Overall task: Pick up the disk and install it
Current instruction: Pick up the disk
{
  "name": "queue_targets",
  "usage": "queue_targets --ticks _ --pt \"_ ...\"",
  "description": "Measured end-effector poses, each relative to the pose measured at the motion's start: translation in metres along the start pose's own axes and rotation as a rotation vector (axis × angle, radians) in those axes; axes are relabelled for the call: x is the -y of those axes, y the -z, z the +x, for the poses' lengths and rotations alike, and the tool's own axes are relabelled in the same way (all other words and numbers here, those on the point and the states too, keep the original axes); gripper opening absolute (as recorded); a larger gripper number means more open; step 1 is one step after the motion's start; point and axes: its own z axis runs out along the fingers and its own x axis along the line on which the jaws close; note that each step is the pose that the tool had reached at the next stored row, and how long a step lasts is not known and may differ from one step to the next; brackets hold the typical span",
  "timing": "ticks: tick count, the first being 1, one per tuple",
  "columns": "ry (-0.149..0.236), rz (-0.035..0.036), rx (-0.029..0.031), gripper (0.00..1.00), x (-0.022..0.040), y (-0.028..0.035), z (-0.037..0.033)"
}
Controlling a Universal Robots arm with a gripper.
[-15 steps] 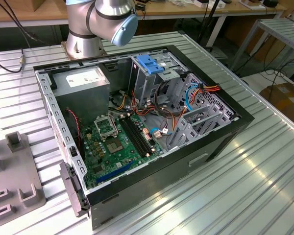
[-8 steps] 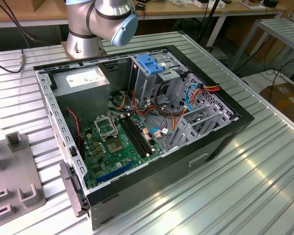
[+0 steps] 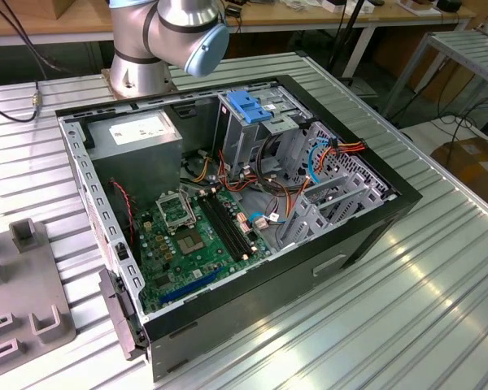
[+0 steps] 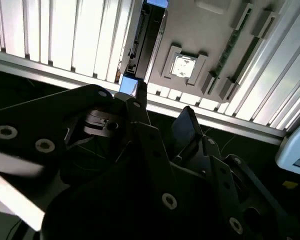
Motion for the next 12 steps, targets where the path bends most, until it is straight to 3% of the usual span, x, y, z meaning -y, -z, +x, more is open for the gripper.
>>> queue_targets --ticks 1,2,8,12 --pt "0.021 0.0016 -0.0004 0.44 0.0 -0.001 0.0" --pt "0.038 0.0026 -0.0007 0.51 0.0 -0.0017 0.0" --pt "0.174 0.0079 -0.0043 0.51 0.0002 -0.006 -0.0002" --pt "0.184 0.0083 -0.0046 0.51 0.0002 -0.0061 -0.0002"
